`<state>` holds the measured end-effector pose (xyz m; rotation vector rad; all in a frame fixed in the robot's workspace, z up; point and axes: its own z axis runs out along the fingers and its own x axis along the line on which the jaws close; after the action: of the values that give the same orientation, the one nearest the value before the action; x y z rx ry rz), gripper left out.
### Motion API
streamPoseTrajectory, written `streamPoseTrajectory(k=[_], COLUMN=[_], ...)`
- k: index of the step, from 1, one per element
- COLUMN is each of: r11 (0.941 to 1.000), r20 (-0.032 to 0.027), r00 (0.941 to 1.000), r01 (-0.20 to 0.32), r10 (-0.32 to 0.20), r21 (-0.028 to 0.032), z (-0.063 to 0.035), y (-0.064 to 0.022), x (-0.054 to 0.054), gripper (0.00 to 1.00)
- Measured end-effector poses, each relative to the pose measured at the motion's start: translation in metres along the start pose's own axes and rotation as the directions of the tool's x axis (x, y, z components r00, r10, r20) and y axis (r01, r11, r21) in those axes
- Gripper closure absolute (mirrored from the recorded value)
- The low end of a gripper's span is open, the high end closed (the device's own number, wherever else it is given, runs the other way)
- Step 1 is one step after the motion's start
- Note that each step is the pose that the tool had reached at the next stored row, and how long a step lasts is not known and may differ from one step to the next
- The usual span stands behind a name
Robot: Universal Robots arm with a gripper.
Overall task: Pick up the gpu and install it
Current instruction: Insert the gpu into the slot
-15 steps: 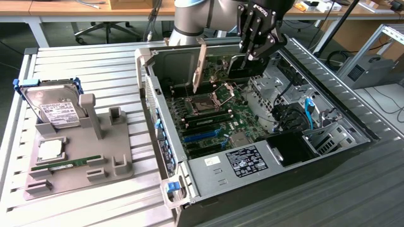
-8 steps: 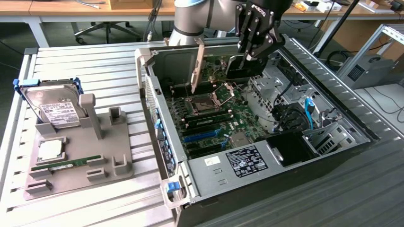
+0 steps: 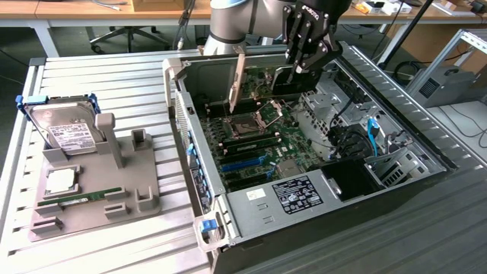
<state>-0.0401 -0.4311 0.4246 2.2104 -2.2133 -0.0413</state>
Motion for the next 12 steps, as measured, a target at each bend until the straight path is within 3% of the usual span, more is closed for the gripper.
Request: streamPoseTrajectory(k=[12], r11=[1.0], r20=[0.0], r00=[1.0], r01=[0.0], r10=[0.0], r21=[0.0], z=[0.0004], y=[0.0029], x=[-0.003], gripper=[0.73])
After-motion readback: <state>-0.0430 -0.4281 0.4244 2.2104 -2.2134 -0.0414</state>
